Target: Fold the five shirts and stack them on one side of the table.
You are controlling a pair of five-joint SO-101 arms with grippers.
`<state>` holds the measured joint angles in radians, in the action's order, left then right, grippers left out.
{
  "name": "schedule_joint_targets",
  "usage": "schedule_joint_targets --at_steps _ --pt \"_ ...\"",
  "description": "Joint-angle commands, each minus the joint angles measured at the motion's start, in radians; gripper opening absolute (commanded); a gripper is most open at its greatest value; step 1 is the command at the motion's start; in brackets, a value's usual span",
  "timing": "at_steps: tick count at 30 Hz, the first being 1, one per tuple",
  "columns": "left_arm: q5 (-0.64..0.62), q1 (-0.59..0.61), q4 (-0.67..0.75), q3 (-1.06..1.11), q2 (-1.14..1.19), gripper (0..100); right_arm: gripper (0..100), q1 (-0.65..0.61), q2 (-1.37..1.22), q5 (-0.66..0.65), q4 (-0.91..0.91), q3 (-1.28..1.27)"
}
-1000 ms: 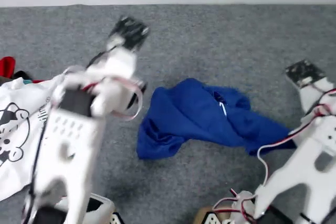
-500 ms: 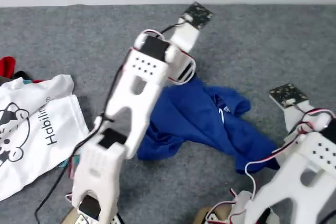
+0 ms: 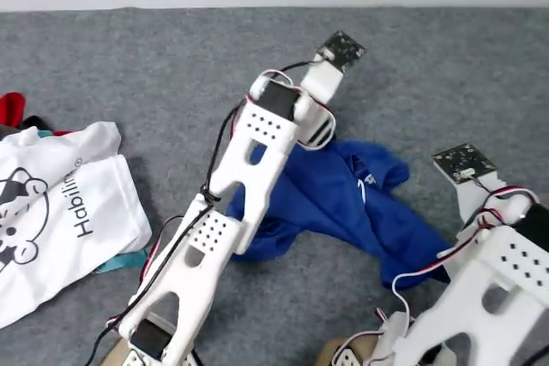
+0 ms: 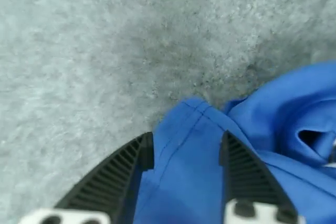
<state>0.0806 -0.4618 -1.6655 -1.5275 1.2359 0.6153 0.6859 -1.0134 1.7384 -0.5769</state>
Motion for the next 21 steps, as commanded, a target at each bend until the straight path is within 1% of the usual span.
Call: schedule_joint_targets --at_steps 1,8,11,13,17,21 --pt "-0.008 -0.034 -0.002 -0.047 0.009 21 1.0 -0.012 0.028 0.014 -0.01 0.008" --pt "-0.005 -0.063 0.021 -0.047 0.115 21 1.0 -0.012 0.028 0.015 -0.01 0.008" --pt "-0.003 -0.063 0.015 -0.053 0.117 20 1.0 -0.012 0.028 0.021 -0.01 0.008" --pt "-0.002 -0.061 0.017 -0.053 0.107 16 1.0 -0.012 0.028 0.041 -0.01 0.008" --pt "-0.002 -0.058 0.011 -0.074 0.063 1 1.0 -0.012 0.028 0.048 -0.01 0.008" --pt "-0.002 -0.061 -0.048 -0.133 0.003 0 1.0 -0.012 0.028 0.048 -0.01 0.008"
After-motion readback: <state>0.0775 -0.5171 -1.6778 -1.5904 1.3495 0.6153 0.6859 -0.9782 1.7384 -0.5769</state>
